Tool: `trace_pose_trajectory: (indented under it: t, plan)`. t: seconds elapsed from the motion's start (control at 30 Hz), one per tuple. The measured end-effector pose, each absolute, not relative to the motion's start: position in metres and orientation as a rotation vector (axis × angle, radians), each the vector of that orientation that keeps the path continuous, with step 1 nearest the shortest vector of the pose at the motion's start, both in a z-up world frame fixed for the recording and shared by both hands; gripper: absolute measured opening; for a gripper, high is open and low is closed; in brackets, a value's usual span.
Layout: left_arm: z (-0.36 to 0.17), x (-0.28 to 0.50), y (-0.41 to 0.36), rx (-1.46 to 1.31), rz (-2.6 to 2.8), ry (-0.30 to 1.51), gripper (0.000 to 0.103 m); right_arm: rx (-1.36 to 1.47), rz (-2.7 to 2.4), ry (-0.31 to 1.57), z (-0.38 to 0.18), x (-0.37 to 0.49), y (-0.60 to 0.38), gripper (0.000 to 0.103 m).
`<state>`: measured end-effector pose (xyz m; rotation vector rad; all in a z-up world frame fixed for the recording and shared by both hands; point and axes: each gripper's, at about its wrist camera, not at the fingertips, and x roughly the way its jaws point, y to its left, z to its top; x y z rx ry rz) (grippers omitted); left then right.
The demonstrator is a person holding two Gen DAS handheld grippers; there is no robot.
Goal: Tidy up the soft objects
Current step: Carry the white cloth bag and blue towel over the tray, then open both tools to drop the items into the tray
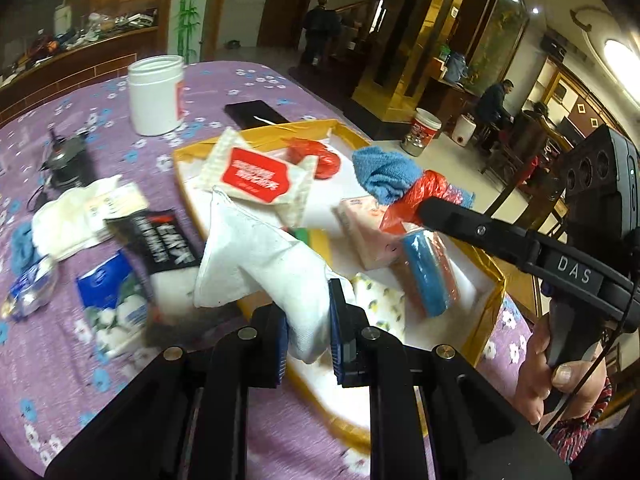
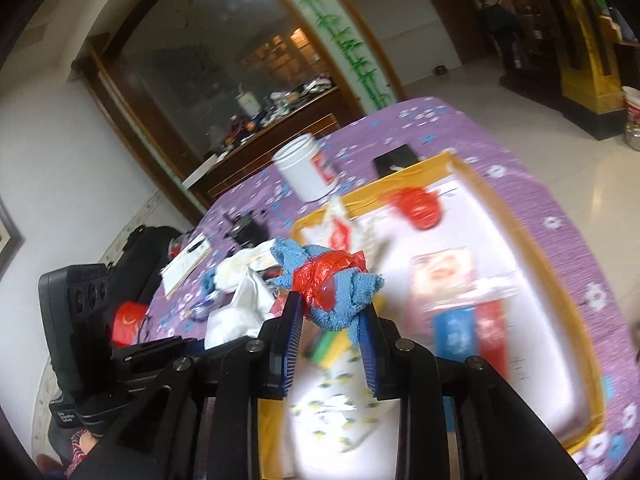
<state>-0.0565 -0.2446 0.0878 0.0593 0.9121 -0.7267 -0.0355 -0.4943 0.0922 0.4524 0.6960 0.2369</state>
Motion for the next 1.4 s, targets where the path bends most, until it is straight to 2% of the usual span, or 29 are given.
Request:
trace_pose_trajectory:
  t: [0.47,1.03,1.2,1.23,1.3,1.37,1.4]
  plan:
    - [0.070,-0.040,-0.280,0.084,-0.732,0.943,0.014,0.451,0.120,0.713,0.093,-0.016,-0.547,0.028]
    - [0.053,-0.036,-0.297,0.071,-0.768,0.983,0.014,0.418,0.068,0.848,0.063,0.037,-0.545,0.028]
    - [0.057,-0.045,-0.300,0.089,-0.785,0.964,0.016,0.394,0.058,0.864,0.062,0.037,-0.542,0.032]
    - [0.058,-0.046,-0.300,0.089,-0.789,0.965,0.018,0.393,0.052,0.867,0.061,0.037,-0.543,0.032]
    - [0.060,-0.049,-0.298,0.079,-0.796,0.973,0.029,0.386,0.047,0.863,0.063,0.036,-0.542,0.037]
    - [0.062,-0.050,-0.297,0.072,-0.798,0.970,0.052,0.380,0.037,0.855,0.064,0.033,-0.541,0.046]
    - [0.064,-0.051,-0.295,0.067,-0.797,0.962,0.055,0.383,0.036,0.852,0.065,0.032,-0.542,0.051]
